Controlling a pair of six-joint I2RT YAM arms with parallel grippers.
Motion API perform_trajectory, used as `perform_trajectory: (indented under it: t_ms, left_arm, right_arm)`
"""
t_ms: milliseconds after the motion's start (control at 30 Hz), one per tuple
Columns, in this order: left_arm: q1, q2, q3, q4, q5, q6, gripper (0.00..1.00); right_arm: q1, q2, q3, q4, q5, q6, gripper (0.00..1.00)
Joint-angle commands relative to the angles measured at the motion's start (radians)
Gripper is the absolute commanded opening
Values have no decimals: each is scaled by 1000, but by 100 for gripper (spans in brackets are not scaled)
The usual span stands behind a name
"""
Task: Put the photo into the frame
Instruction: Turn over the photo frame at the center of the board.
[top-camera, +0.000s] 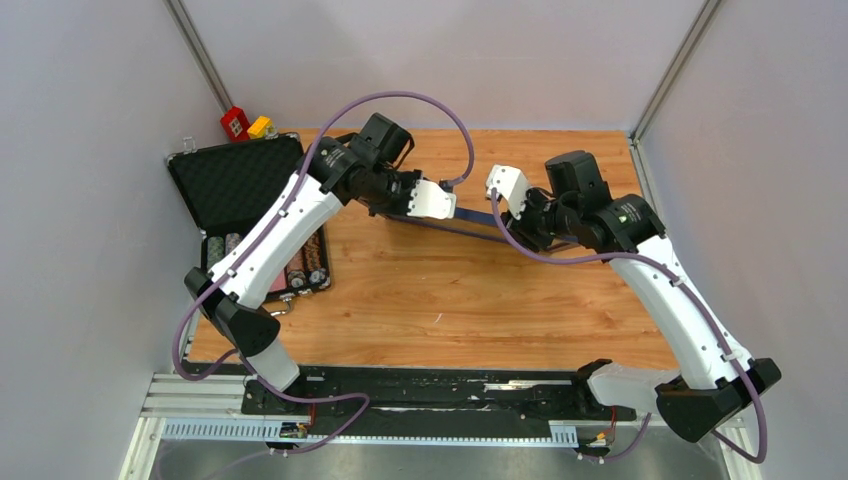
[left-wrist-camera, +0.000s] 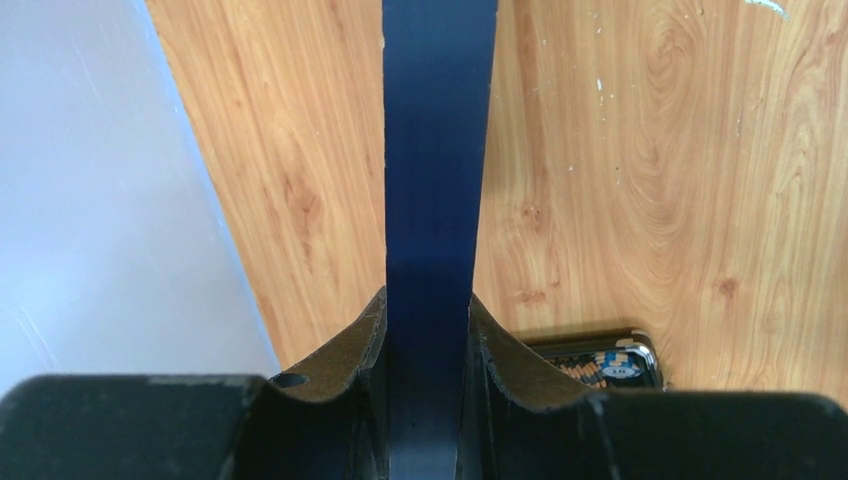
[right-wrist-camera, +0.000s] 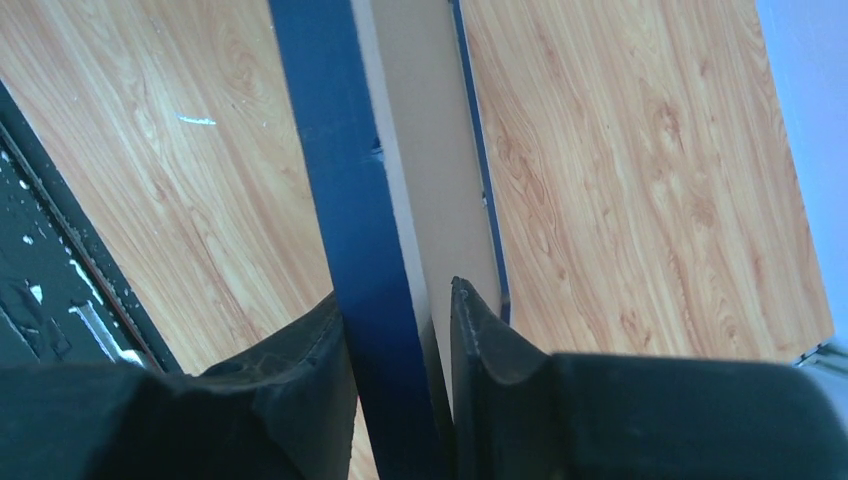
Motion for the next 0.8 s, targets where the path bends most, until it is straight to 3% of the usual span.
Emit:
perform_trajectory:
  t_ms: [0, 233, 333, 400, 500, 567, 767]
  left_arm:
    - [8, -52, 51, -26, 43, -8, 0]
    - [11, -49, 52, -28, 39, -6, 0]
    - [11, -46, 56, -28, 34, -9, 0]
    - [11, -45, 59, -27, 30, -11, 6]
    - [11, -44, 61, -22, 27, -17, 33]
    - [11, -45, 60, -18, 26, -20, 43]
    - [10, -52, 53, 5, 19, -27, 62]
  right_arm:
    - [-1, -1, 65, 35, -16, -5, 26]
    - [-1, 15, 100, 9, -53, -18, 1]
    - [-1, 18, 107, 5, -64, -21, 0]
    - [-1, 21, 115, 0, -69, -22, 0]
    - [-2, 24, 125, -9, -75, -22, 0]
    - [-2, 26, 130, -15, -81, -22, 0]
    - [-3, 32, 148, -33, -90, -26, 0]
